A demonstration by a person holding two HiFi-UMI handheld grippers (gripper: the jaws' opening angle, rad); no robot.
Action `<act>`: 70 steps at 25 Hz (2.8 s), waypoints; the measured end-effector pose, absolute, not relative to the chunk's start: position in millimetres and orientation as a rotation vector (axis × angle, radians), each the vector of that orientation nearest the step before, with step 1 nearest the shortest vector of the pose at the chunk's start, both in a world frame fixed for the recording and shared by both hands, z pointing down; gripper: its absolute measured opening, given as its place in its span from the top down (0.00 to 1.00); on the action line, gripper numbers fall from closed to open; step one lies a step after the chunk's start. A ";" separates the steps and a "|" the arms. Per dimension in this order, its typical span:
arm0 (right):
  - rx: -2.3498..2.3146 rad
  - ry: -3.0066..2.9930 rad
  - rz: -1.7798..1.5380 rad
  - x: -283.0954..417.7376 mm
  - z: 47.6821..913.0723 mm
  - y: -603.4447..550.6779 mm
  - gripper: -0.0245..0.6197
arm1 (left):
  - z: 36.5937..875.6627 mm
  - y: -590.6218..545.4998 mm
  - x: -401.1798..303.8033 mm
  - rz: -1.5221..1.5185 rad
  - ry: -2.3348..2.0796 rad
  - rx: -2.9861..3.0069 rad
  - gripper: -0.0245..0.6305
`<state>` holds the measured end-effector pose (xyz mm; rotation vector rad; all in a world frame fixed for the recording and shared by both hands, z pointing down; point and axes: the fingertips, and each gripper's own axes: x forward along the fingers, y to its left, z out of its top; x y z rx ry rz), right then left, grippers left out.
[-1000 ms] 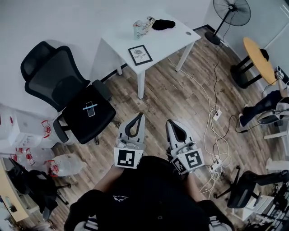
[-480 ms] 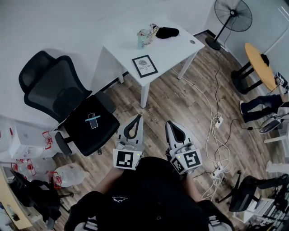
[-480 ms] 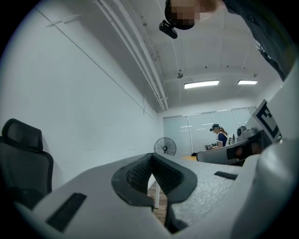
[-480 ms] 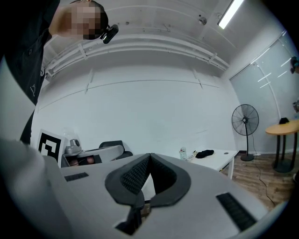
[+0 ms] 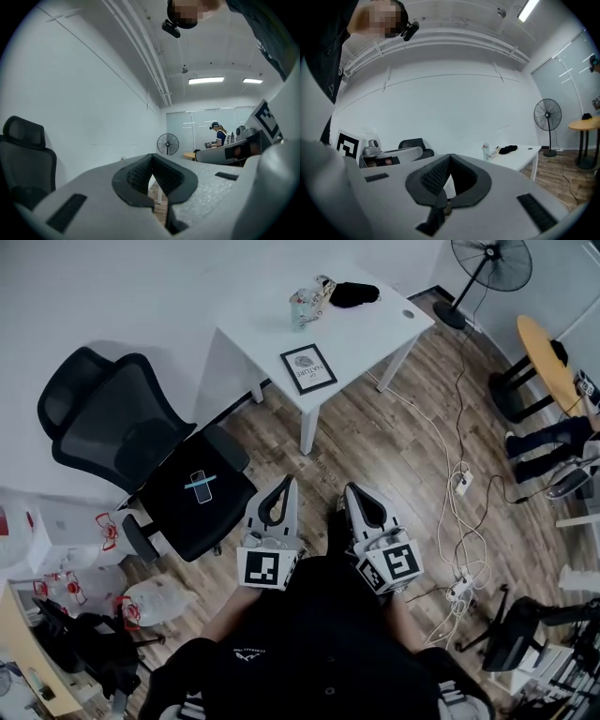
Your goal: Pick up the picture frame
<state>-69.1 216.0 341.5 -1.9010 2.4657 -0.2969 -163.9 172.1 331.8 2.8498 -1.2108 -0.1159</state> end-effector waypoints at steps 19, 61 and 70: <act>-1.752 2.560 -0.359 -12.2 351.3 82.7 0.96 | 338.8 62.4 -122.9 -0.044 -1.428 2.801 0.95; -1.528 2.774 -0.539 150.5 398.4 -157.6 0.96 | 380.5 -144.7 -2.8 0.062 -1.800 2.460 0.95; -1.580 2.805 -0.658 149.5 435.3 -191.5 0.96 | 420.6 -184.4 1.6 0.162 -1.708 2.445 0.95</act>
